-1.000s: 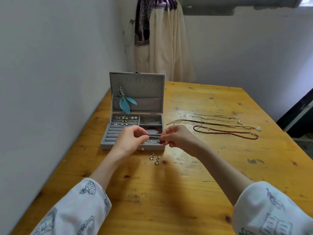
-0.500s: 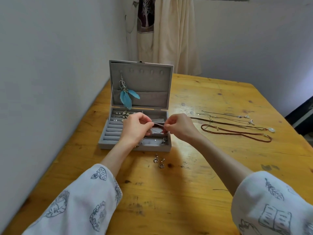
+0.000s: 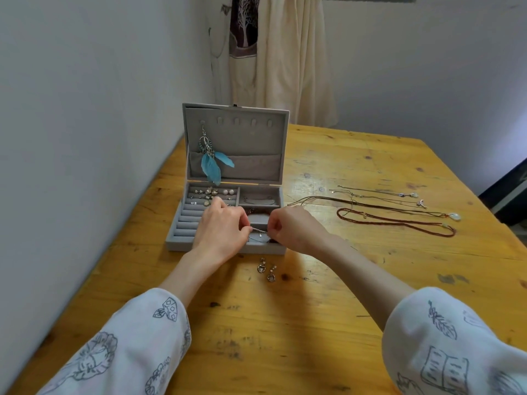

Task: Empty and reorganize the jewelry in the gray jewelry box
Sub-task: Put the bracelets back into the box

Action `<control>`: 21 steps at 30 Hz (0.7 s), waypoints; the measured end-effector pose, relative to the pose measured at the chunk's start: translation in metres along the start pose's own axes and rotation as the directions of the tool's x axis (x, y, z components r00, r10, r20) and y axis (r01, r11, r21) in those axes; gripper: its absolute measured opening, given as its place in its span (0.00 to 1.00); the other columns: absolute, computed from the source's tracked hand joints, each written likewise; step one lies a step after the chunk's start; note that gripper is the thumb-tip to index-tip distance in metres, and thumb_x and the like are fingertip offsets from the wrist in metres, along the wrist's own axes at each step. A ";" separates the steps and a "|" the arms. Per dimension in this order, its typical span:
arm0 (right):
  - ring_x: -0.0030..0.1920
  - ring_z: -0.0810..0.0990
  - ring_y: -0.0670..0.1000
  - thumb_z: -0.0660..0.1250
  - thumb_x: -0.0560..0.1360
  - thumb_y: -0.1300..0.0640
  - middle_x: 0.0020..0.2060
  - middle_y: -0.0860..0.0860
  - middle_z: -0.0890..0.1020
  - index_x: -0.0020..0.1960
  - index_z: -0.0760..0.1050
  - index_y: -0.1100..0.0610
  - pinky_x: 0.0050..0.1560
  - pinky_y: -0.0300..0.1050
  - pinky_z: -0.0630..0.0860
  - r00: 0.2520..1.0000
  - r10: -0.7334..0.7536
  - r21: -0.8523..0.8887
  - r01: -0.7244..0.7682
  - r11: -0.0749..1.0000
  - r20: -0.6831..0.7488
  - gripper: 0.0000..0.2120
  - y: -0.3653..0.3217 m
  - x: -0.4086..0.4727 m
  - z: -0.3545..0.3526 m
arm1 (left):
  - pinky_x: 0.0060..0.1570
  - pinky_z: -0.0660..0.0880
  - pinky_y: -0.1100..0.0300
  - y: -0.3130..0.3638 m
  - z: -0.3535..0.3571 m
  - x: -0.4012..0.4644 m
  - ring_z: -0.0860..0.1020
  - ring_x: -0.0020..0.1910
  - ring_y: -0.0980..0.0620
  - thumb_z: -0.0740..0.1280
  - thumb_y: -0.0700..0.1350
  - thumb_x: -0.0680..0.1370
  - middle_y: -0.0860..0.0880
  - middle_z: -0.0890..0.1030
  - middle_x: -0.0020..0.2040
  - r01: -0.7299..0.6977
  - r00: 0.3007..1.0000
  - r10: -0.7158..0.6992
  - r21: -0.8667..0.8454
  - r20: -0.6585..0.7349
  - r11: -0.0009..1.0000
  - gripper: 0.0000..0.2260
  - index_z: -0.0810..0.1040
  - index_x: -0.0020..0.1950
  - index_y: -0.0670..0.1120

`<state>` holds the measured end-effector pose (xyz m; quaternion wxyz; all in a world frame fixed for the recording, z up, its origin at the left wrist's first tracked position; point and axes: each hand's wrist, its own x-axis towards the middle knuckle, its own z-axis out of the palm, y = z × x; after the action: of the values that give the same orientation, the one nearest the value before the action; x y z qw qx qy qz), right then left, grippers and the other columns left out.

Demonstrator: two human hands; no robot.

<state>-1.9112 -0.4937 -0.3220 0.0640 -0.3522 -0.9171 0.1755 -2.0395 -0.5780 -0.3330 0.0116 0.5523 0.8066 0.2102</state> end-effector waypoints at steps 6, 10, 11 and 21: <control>0.48 0.77 0.51 0.63 0.75 0.59 0.46 0.52 0.81 0.47 0.80 0.58 0.49 0.47 0.77 0.998 -0.057 -0.056 0.056 0.997 -0.018 0.07 0.000 -0.003 0.006 | 0.58 0.67 0.57 0.001 0.002 0.000 0.64 0.59 0.49 0.65 0.51 0.76 0.49 0.73 0.55 0.000 1.000 -0.004 0.137 0.025 0.991 0.10 0.80 0.52 0.49; 0.49 0.76 0.52 0.62 0.75 0.63 0.47 0.53 0.80 0.47 0.80 0.61 0.49 0.44 0.74 0.998 -0.056 0.031 0.057 0.998 -0.016 0.09 0.002 -0.006 0.003 | 0.58 0.67 0.55 0.001 0.001 -0.002 0.65 0.59 0.49 0.62 0.51 0.77 0.48 0.73 0.55 0.015 0.999 -0.021 0.146 0.041 0.989 0.12 0.79 0.56 0.48; 0.49 0.76 0.52 0.61 0.75 0.63 0.48 0.53 0.80 0.48 0.80 0.61 0.49 0.43 0.72 0.999 -0.048 0.076 0.050 0.996 -0.023 0.09 0.003 -0.008 0.001 | 0.58 0.68 0.55 0.001 0.000 -0.003 0.65 0.59 0.48 0.62 0.50 0.78 0.47 0.73 0.55 0.017 0.999 -0.022 0.131 0.039 0.991 0.12 0.79 0.57 0.48; 0.48 0.77 0.48 0.61 0.78 0.58 0.50 0.52 0.82 0.52 0.79 0.59 0.50 0.40 0.71 0.985 0.105 0.288 -0.062 0.956 -0.137 0.10 0.051 -0.046 -0.024 | 0.57 0.69 0.57 0.052 0.002 -0.007 0.68 0.58 0.52 0.60 0.47 0.78 0.49 0.73 0.57 -0.140 0.989 0.141 -0.021 0.050 0.990 0.13 0.74 0.62 0.49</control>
<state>-1.8395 -0.4825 -0.3183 0.1754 -0.3900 -0.8595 0.2799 -1.9901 -0.5680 -0.3180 0.0224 0.6129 0.7632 0.2034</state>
